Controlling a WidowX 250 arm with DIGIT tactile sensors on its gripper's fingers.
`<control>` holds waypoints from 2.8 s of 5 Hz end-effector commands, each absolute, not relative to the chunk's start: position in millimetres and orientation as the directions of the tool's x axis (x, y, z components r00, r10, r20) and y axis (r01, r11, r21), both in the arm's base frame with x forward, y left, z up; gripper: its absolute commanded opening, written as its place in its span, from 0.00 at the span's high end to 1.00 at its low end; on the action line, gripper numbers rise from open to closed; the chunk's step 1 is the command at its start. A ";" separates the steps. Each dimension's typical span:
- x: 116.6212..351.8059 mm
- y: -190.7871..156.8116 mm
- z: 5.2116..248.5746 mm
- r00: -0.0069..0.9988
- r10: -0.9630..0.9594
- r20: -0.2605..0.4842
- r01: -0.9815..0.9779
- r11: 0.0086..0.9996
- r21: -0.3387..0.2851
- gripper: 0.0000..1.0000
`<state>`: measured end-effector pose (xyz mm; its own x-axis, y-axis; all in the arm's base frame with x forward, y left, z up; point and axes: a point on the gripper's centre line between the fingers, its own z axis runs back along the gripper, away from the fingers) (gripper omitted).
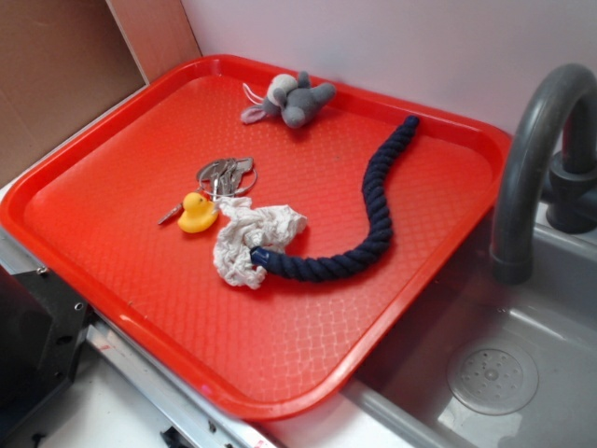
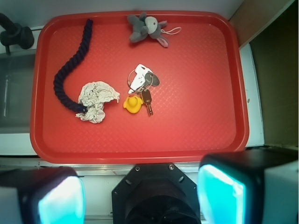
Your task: Grab the blue rope.
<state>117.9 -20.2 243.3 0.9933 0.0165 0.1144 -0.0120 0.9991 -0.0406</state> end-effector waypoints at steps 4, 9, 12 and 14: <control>151.2 -41.5 216.2 0.893 0.428 0.138 -0.400 0.896 -0.192 0.00; 276.1 -109.4 126.8 0.765 0.606 0.218 -0.548 0.790 -0.275 0.00; 324.6 -124.1 54.6 0.808 0.582 0.095 -0.548 0.801 -0.242 0.00; 330.2 -123.7 18.1 0.821 0.567 0.068 -0.555 0.820 -0.137 0.93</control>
<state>328.2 -123.9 17.5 0.8299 0.5545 0.0622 -0.5447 0.8292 -0.1255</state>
